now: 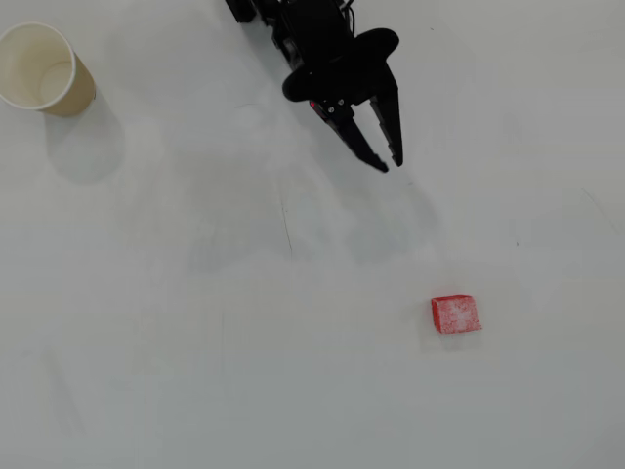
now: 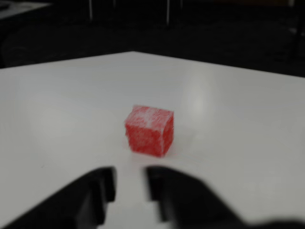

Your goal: Pick up the cube and drop it in the cup.

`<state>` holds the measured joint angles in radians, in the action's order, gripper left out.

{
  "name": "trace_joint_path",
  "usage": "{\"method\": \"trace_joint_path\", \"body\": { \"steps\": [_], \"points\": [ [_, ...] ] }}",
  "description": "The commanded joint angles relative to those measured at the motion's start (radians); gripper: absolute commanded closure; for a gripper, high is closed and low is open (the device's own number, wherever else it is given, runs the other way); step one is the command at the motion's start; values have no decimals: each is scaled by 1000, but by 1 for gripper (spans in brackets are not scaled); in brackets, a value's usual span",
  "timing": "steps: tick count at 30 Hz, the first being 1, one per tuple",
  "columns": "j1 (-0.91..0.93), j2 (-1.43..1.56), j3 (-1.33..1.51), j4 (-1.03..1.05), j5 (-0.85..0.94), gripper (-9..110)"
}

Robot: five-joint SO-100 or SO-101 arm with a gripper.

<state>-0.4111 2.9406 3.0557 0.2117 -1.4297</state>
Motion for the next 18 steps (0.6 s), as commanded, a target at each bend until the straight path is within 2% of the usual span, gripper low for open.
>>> {"method": "trace_joint_path", "body": {
  "steps": [1,8,18],
  "points": [
    [-17,-86,-83,-74,-9,84],
    [-58,-279,-215,-135,-9,75],
    [-86,-568,-374,-261,-9,74]
  ]
}}
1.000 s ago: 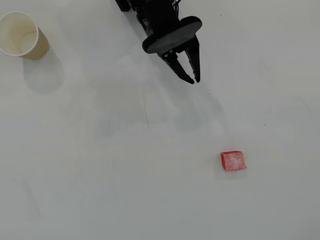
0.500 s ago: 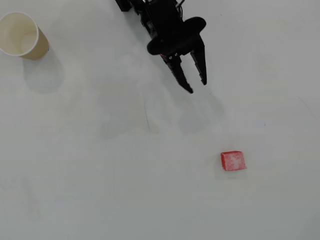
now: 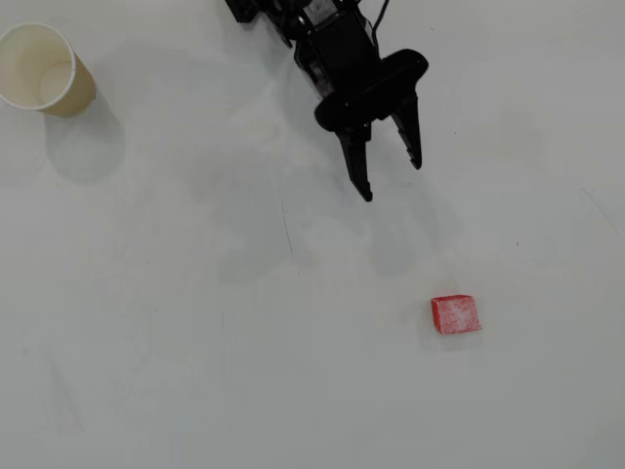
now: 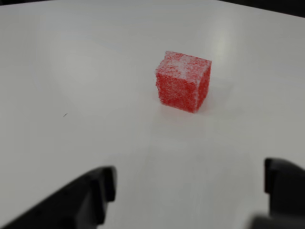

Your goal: Pick up the cube and drop it in the cup.

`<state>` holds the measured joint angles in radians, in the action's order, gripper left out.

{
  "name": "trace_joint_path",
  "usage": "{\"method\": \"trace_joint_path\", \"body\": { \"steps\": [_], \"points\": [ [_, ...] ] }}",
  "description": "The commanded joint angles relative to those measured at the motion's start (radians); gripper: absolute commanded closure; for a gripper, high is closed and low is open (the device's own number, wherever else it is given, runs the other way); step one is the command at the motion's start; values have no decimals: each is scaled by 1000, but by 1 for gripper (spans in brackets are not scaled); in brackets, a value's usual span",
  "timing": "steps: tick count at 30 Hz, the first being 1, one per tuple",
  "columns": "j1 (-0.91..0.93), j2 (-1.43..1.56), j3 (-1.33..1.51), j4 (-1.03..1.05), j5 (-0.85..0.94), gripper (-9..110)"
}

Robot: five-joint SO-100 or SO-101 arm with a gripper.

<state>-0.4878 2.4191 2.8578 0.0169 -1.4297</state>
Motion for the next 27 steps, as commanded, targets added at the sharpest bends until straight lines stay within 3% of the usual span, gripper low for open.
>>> {"method": "trace_joint_path", "body": {
  "steps": [1,27],
  "points": [
    [-12,-72,-192,-77,-9,74],
    [-40,-834,-738,-235,-11,74]
  ]
}}
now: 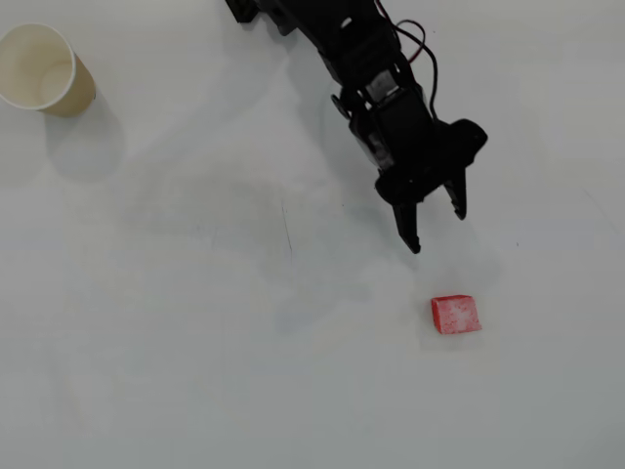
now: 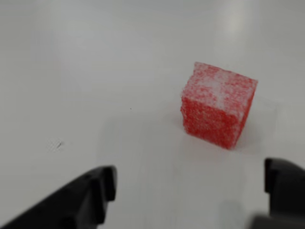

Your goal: Pick up the cube and drop it in the cup.

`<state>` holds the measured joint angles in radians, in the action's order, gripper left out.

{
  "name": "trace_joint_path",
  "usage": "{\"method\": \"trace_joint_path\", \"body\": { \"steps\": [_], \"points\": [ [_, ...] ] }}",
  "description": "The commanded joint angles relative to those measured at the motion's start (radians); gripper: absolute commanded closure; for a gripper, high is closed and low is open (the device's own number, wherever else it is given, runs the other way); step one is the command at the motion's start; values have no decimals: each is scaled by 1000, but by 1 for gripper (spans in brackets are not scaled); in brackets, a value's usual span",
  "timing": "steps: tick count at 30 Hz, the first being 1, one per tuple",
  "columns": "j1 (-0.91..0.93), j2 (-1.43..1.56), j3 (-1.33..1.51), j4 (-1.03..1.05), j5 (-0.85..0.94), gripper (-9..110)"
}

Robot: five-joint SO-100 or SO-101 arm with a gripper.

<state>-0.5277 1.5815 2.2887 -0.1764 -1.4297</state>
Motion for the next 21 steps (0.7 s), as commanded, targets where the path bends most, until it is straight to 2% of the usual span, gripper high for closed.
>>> {"method": "trace_joint_path", "body": {
  "steps": [1,14,17,21],
  "points": [
    [-2,-17,-187,-44,-11,74],
    [11,-241,-393,-52,-11,74],
    [15,-284,-431,-52,-11,67],
    [20,-334,-468,-54,-11,66]
  ]
}}
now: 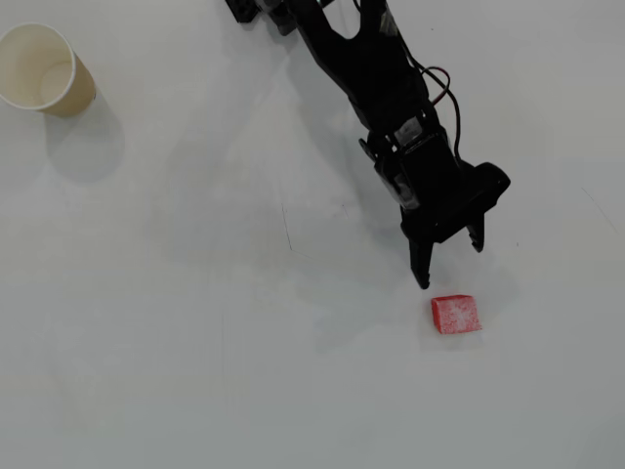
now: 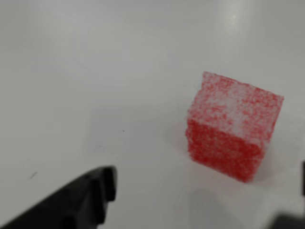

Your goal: Pick up the cube and drop it in the cup.

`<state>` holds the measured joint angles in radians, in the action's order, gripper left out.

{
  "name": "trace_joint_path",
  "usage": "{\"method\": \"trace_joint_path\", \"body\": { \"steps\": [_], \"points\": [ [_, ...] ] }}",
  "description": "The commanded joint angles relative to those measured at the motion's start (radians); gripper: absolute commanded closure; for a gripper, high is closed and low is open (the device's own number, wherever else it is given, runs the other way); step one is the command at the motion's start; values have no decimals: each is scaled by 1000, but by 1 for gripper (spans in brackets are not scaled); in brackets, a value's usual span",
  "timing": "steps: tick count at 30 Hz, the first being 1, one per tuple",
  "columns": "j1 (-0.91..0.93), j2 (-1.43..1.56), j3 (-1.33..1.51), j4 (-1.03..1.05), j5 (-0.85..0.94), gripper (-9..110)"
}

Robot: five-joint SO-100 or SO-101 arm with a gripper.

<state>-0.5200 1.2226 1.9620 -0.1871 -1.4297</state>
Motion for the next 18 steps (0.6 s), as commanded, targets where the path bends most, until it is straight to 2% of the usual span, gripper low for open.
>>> {"method": "trace_joint_path", "body": {
  "steps": [1,18],
  "points": [
    [14,14,-147,-43,-11,66],
    [37,-150,-302,-38,-11,66]
  ]
}}
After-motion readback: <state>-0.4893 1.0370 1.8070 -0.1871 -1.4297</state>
